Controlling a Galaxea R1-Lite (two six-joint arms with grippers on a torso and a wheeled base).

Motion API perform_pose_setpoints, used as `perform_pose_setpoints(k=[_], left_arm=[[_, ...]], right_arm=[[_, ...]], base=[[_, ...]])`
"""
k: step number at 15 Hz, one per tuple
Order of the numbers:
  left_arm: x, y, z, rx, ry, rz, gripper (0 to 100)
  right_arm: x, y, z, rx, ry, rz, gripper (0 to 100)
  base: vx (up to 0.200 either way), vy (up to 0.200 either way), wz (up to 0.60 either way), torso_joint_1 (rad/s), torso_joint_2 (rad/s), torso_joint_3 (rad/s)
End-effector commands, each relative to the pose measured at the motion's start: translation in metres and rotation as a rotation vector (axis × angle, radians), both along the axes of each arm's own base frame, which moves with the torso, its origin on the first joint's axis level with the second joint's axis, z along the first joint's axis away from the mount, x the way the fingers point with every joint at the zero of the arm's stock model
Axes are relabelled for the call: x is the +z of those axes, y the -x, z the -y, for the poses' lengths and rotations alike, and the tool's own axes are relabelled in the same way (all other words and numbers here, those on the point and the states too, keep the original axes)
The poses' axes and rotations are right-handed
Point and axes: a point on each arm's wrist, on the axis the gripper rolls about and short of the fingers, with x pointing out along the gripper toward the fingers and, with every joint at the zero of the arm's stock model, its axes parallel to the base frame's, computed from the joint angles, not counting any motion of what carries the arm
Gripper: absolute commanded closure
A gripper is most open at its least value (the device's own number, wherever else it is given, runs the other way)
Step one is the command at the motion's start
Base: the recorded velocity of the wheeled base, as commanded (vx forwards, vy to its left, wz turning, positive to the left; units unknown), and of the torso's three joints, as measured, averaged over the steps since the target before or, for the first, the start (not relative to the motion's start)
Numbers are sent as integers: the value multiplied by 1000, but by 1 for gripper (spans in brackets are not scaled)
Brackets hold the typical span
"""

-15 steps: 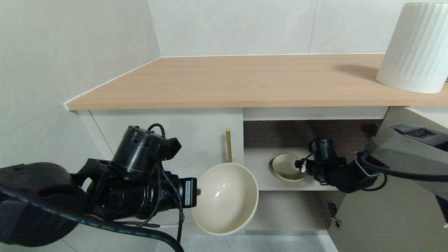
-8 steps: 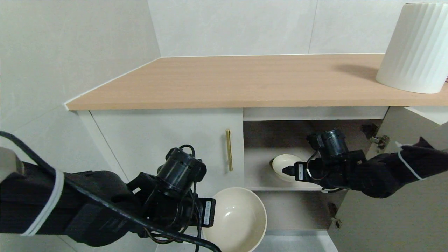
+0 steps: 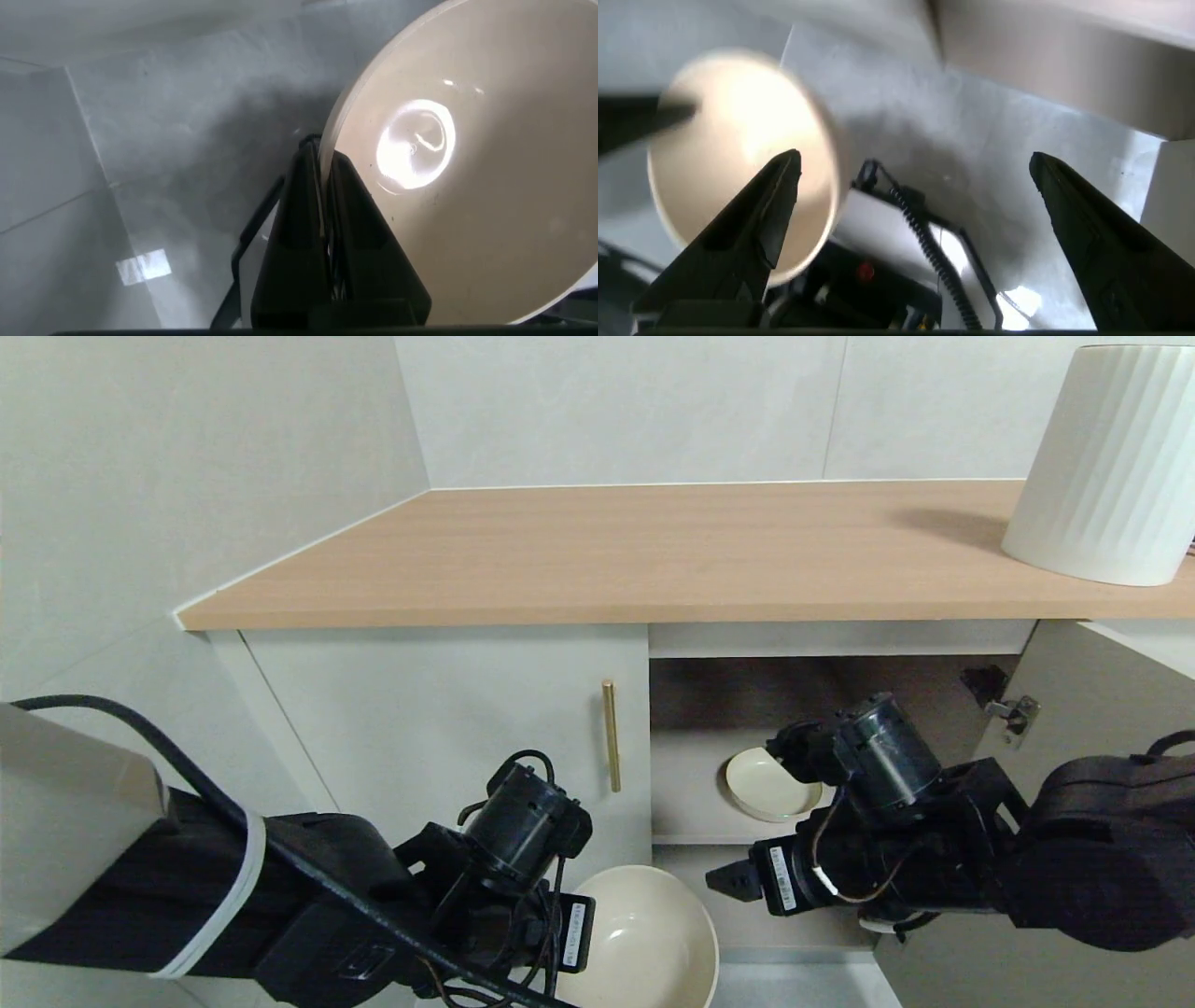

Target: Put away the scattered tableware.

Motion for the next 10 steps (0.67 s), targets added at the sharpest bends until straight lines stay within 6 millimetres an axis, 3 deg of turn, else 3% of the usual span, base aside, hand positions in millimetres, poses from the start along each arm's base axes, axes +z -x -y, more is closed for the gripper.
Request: perform_pose_setpoints(k=[1, 4, 10], left_arm=[[3, 4, 3, -9, -2, 12, 100], [7, 9, 4, -22, -3, 20, 100], [12, 13, 5, -30, 3, 32, 100]], right_arm=[[-12, 4, -13, 34, 28, -22, 0], [-29, -1, -21, 31, 54, -54, 0], [-44, 3, -33, 33, 114, -52, 0]], base=[[0, 0, 0, 0, 0, 0], [0, 0, 0, 0, 0, 0], [0, 0, 0, 0, 0, 0]])
